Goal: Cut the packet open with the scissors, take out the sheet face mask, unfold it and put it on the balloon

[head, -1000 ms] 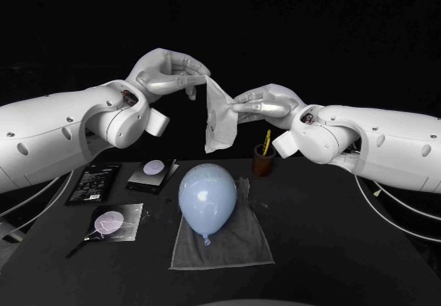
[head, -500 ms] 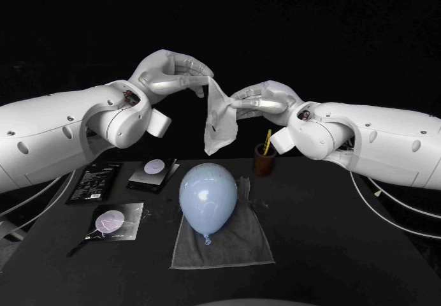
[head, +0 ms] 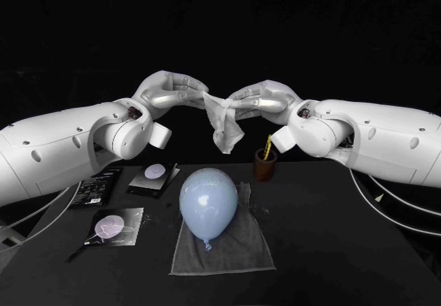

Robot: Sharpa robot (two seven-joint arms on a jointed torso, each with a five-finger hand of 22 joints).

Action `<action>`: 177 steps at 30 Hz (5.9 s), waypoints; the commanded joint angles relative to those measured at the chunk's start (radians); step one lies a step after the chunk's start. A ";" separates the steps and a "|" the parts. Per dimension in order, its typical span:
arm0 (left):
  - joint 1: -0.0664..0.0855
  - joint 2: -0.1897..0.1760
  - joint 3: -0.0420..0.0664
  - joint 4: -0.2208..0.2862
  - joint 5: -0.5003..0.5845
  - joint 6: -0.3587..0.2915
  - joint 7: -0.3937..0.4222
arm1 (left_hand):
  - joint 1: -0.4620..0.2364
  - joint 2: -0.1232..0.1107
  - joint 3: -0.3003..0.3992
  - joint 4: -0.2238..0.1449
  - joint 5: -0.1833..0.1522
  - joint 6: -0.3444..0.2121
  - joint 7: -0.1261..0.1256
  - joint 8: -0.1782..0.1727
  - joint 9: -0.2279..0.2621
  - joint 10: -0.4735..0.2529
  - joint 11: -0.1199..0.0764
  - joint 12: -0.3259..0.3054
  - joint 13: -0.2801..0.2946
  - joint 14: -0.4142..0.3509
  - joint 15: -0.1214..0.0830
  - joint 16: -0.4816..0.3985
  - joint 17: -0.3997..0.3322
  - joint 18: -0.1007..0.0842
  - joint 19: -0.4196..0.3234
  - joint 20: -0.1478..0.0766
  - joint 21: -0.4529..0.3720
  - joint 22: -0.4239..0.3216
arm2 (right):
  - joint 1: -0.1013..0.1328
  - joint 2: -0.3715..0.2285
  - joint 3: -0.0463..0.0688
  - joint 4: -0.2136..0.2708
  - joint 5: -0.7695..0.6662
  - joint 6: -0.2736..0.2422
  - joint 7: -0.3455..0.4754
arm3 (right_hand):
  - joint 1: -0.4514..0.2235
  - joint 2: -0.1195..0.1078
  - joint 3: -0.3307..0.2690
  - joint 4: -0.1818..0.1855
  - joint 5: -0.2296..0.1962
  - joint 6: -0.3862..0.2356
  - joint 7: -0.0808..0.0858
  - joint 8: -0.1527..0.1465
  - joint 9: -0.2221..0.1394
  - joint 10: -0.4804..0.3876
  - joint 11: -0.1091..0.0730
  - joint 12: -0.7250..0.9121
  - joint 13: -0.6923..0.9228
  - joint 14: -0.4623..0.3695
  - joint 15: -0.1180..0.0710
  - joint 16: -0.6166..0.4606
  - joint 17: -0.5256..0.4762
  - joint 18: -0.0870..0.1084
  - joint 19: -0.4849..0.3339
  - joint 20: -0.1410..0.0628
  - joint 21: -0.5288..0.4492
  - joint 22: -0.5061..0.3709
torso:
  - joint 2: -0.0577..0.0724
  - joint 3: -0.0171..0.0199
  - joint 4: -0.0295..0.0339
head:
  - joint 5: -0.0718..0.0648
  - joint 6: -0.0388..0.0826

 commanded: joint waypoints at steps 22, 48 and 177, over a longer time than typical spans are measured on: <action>-0.101 0.024 -0.002 -0.020 0.349 0.168 0.073 | -0.096 0.070 0.105 0.091 0.000 -0.378 0.096 0.287 0.248 -0.191 0.097 -0.232 -0.007 -0.044 0.081 -0.327 -0.099 0.006 0.124 0.018 -0.298 -0.175 | 0.049 -0.002 0.011 0.019 -0.052 0.098 -0.056 | 0.002 0.010 0.009 -0.004 0.003 -0.008 0.002 0.008 0.021 0.012 0.000 -0.006 0.002 0.013 0.000 -0.010 -0.003 0.011 0.007 0.000 -0.003 -0.002 | -0.001 -0.0003 -0.0002 | 0.007 0.019; -0.178 0.057 -0.006 -0.085 0.333 0.131 0.037 | -0.279 -0.004 -0.709 0.334 -0.001 -0.733 0.131 0.329 0.008 -0.300 0.145 -0.250 -0.006 -0.414 0.139 -0.487 -0.156 -0.100 -0.241 0.020 -0.380 -0.191 | 0.054 0.008 0.012 0.031 -0.045 0.048 -0.039 | -0.001 0.012 0.009 -0.009 0.003 -0.011 0.001 0.018 0.030 0.019 -0.002 -0.008 0.002 0.026 -0.002 -0.016 -0.004 0.011 0.013 -0.002 -0.001 -0.004 | 0.000 0.0011 -0.0007 | 0.001 0.026; -0.229 -0.008 -0.008 0.106 0.385 0.239 -0.052 | -0.066 0.136 -0.161 0.260 -0.001 -0.118 0.063 -0.108 -0.343 0.015 0.053 -0.269 -0.008 0.152 0.034 -0.412 -0.055 0.016 0.238 0.003 -0.329 -0.168 | -0.065 -0.122 -0.030 0.336 -1.366 -0.533 -0.274 | -0.032 -0.097 -0.214 -0.005 0.018 0.093 -0.036 -0.242 -0.286 0.330 -0.071 1.450 1.459 0.615 -0.134 1.219 1.320 -0.002 0.420 -0.176 0.692 0.379 | 0.001 0.0005 -0.0007 | 0.042 0.012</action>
